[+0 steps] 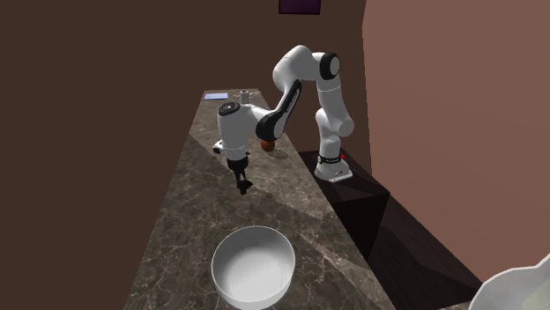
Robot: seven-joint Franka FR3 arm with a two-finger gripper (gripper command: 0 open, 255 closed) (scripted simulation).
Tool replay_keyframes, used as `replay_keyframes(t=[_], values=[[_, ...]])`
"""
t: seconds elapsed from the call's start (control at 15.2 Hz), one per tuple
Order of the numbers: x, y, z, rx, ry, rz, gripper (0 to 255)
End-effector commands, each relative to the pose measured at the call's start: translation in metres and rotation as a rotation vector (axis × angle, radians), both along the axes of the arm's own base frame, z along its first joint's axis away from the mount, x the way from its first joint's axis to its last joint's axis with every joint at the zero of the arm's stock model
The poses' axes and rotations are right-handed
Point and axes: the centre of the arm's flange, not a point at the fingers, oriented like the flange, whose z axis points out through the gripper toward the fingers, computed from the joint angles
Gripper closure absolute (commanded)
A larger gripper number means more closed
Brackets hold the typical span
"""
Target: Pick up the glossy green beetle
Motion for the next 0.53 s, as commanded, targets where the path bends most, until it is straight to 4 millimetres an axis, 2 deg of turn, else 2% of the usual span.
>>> replay_keyframes(t=[0.0,0.46], values=[[0.0004,-0.0007,-0.0025,-0.002,0.002,-0.001,255],[-0.003,-0.0005,-0.0036,-0.002,0.002,-0.001,255]])
